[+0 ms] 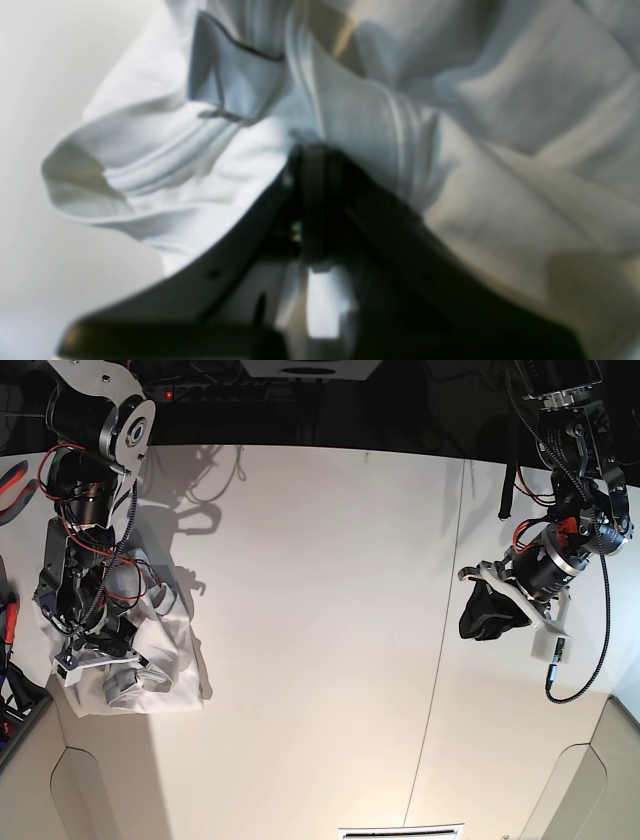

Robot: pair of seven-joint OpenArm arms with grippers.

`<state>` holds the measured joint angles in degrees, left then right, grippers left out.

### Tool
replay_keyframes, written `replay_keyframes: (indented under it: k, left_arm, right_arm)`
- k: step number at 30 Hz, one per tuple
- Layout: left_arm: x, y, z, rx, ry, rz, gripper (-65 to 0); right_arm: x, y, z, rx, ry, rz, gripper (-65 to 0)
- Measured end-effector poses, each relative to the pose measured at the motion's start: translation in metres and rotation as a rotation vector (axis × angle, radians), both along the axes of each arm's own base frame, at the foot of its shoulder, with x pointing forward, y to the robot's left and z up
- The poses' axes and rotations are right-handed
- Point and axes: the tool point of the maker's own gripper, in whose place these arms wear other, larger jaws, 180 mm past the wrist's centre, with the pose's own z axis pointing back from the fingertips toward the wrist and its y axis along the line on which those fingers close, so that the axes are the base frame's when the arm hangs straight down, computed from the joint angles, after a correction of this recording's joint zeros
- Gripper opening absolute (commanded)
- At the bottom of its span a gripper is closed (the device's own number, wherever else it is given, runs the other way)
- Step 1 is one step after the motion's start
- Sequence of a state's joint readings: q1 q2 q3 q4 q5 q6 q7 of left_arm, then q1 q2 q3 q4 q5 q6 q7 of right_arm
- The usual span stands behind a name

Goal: Layout the t-shirt on the table in an organized manner, then fold the t-shirt properly

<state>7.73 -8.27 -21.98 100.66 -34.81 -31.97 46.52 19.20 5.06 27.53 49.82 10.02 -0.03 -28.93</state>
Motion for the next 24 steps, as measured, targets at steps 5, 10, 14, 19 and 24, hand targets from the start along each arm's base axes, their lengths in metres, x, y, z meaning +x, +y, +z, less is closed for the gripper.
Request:
replay_keyframes:
  k: [5, 10, 14, 19, 24]
  left_arm:
    - [-0.001, 0.0, -0.002, 0.002, 0.01, -0.003, -44.8]
    - [-0.001, 0.0, -0.002, 0.002, 0.01, -0.003, -44.8]
    - [-0.003, 0.0, -0.003, 0.0, 0.014, -0.003, -44.8]
    - [-0.008, -0.001, -0.008, 0.0, 0.032, -0.004, -44.8]
    - [-0.007, -0.001, -0.007, -0.002, 0.026, -0.003, -44.8]
  right_arm:
    - [0.001, -0.006, 0.002, -0.022, -0.006, -0.01, -65.0]
    - [-0.003, -0.024, 0.012, -0.084, 0.012, -0.06, -65.0]
    - [-0.003, -0.039, 0.027, -0.145, 0.006, -0.068, -65.0]
    - [0.0, -0.045, 0.043, -0.167, -0.013, -0.08, -65.0]
    - [0.006, -0.052, 0.071, -0.205, -0.07, -0.052, -65.0]
